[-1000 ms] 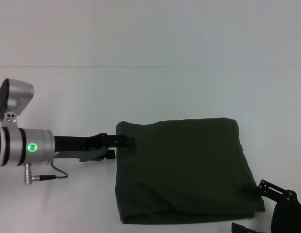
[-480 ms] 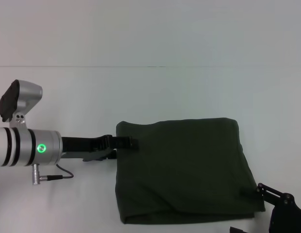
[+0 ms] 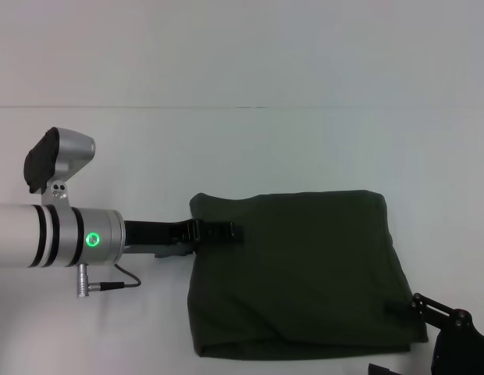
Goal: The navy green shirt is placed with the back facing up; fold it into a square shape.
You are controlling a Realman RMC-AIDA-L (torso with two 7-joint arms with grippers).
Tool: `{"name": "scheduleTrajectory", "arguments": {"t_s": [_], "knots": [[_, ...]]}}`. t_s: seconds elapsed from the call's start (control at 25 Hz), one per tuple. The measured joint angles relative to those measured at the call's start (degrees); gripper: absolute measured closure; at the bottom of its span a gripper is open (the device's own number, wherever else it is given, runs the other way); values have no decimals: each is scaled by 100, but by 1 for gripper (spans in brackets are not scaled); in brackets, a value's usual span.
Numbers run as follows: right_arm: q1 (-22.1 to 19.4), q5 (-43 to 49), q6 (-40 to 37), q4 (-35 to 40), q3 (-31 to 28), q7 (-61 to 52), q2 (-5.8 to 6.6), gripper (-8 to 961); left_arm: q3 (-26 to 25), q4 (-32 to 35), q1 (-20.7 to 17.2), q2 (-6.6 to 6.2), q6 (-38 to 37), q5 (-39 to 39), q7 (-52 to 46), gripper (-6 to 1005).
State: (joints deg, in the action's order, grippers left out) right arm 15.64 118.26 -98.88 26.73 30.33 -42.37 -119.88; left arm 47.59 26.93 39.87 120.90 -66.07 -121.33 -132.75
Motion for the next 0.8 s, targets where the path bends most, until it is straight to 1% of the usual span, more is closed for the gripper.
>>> {"name": "scheduleTrajectory", "arguments": {"t_s": [0.08,0.52,0.64,0.8], "knots": [[1,0,0,-1,0,0,0,18,17,-13,0,1,8,-18,26,67],[18,-5,-1,-2,0,-8,0,19,-13,-38,-19,-17,162,12,165,259],[20,-5,-17,-2,-8,-8,0,19,-20,-38,-19,-10,168,15,216,497],[25,-5,-19,-2,-12,-9,0,18,-30,-20,-21,-4,201,18,251,663]]}}
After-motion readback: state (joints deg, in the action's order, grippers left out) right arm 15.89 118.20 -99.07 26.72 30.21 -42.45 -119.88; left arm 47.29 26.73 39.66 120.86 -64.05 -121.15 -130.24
